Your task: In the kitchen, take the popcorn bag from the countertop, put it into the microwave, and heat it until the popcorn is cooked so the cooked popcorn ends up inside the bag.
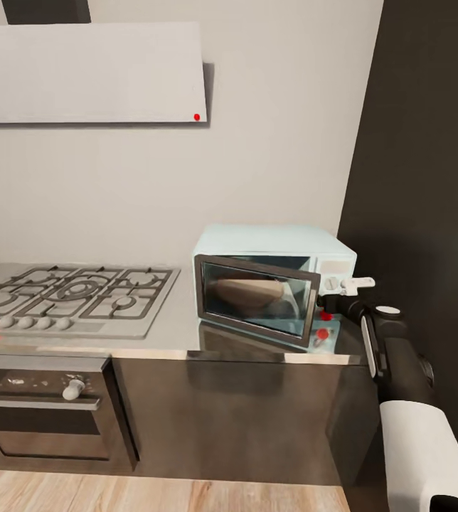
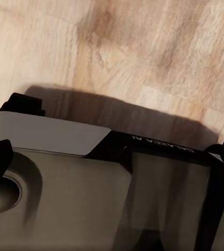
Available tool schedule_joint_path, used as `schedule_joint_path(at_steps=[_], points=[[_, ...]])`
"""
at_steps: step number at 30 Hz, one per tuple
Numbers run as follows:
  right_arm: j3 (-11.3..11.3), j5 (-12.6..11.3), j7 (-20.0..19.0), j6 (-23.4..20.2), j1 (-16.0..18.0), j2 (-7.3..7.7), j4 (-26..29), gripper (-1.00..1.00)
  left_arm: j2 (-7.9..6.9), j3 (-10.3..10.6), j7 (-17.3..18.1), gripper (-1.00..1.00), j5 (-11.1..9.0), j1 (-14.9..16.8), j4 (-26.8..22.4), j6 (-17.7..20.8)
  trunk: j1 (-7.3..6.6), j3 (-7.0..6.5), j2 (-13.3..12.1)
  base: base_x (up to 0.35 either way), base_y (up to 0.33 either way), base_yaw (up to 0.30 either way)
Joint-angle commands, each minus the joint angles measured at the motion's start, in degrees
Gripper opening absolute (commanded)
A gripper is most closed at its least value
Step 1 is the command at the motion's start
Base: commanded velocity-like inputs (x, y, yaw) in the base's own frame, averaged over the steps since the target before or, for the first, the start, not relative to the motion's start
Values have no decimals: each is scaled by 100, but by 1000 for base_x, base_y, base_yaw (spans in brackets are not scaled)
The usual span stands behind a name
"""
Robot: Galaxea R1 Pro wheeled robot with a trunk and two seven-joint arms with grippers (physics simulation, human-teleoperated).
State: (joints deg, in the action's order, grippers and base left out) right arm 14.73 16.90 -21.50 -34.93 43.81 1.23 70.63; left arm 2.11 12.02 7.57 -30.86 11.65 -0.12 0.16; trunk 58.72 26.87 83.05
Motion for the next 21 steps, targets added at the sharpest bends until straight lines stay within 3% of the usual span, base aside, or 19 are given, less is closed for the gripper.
schedule_joint_path(at_steps=[1,10,12,16,21], points=[[6,62,-69,-17,5,-1,-26,100,0,47,16,100,-60,4,3,2,1,6,3,51,0,0],[4,23,-113,1,5,-6,-128,100,1,47,16,100,-60,4,3,2,1,6,3,7,0,0],[-1,17,-140,167,5,-8,-269,100,0,47,16,100,-60,4,3,2,1,6,3,0,0,0],[-20,18,-477,791,5,-9,-681,100,2,47,16,100,-60,4,3,2,1,6,3,0,0,0],[-15,28,-951,899,5,15,-726,100,0,47,16,100,-60,4,3,2,1,6,3,0,0,0]])
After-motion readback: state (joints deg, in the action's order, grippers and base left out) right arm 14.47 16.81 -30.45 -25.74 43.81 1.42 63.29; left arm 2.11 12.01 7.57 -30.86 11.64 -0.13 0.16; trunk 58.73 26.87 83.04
